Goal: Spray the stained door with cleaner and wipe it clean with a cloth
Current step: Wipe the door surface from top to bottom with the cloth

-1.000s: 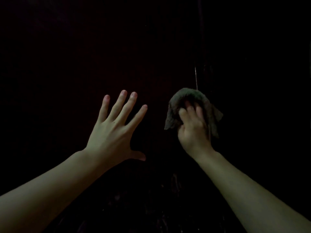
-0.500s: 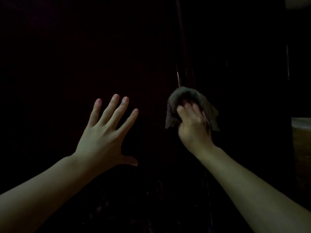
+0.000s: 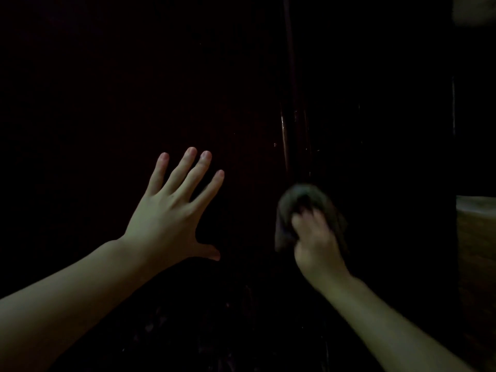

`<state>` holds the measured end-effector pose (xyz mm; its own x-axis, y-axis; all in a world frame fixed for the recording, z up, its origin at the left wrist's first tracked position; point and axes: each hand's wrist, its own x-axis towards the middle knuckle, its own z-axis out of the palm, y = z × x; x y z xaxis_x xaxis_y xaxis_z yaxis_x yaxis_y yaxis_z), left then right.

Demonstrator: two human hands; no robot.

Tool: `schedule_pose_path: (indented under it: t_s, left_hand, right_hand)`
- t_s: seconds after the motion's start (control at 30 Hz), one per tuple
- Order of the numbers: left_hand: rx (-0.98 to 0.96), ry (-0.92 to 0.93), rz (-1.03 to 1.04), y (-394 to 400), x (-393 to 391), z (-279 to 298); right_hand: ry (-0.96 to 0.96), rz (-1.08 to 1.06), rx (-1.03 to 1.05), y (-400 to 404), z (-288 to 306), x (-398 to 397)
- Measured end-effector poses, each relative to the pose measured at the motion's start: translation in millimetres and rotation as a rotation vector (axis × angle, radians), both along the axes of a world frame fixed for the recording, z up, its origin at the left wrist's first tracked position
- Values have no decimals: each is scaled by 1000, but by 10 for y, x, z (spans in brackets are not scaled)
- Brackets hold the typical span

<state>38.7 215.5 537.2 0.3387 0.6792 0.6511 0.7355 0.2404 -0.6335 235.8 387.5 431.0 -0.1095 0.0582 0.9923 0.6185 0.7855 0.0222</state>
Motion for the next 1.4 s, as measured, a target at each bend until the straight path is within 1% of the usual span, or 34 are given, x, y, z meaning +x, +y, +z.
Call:
schedule_pose_path:
  t_s: [0.07, 0.1, 0.17, 0.2, 0.23, 0.3, 0.43, 0.5, 0.53, 0.57, 0.63, 0.77, 0.83, 0.87, 0.93, 1.0, 1.07, 1.1, 1.13, 1.2, 1.23, 1.33, 1.4]
  left_hand:
    - [7, 9, -6, 6, -11, 0]
    - [7, 12, -5, 9, -15, 5]
    - [2, 19, -1, 10, -22, 13]
    - [0, 19, -1, 9, -25, 10]
    - [-1, 17, -3, 6, -28, 6]
    - [6, 6, -9, 1, -30, -8]
    - [38, -84, -24, -45, -13, -189]
    - [78, -160, -29, -149, -51, -389]
    - [103, -195, -28, -230, -103, -485]
    - [130, -230, -24, -327, -181, -562]
    - [180, -293, 4, -566, -395, -647]
    - [260, -382, 62, -1124, -889, -651]
    - [286, -403, 68, -1424, -1157, -659]
    - [283, -409, 78, -1574, -1295, -675]
    - [250, -402, 118, -1865, -1567, -750]
    - [201, -366, 154, -2111, -1799, -855]
    - [141, -318, 184, -2307, -1980, -949]
    - [115, -295, 204, -2397, -2055, -979]
    - [94, -271, 229, -2474, -2114, -992]
    - [53, -232, 270, -2605, -2204, -972]
    - [30, -216, 283, -2653, -2238, -948]
    - [-31, -145, 283, -2714, -2323, -866]
    - [-43, -132, 265, -2762, -2386, -836]
  right_hand:
    - [51, 21, 26, 8, 751, -58]
    - [60, 22, -4, -27, 1065, -84]
    - [51, 17, -71, -87, 1365, -123]
    - [64, 1, -65, -105, 1328, -141]
    - [75, -28, -37, -114, 1169, -153]
    - [43, -68, 14, -134, 561, -188]
    - [-128, -69, -98, -312, -861, -115]
    - [-192, -56, -169, -379, -1287, -16]
    - [-199, -62, -192, -381, -1377, 28]
    - [-198, -69, -216, -373, -1370, 56]
    - [-204, -31, -230, -372, -1133, 13]
    - [-161, 72, -53, -581, -80, -440]
    - [-112, 122, -77, -817, 273, -759]
    - [-99, 135, -93, -949, 301, -920]
    - [-134, 141, -36, -1184, 29, -1225]
    - [-277, 256, 10, -1378, -530, -1488]
    - [-446, 407, -45, -1596, -1047, -1651]
    - [-517, 431, -65, -1683, -1192, -1699]
    - [-556, 410, -56, -1737, -1240, -1745]
    - [-592, 379, -24, -1769, -1071, -1871]
    - [-586, 409, -21, -1807, -909, -1958]
    - [-456, 568, 16, -2014, -253, -2344]
    - [-352, 660, 33, -2246, 92, -2602]
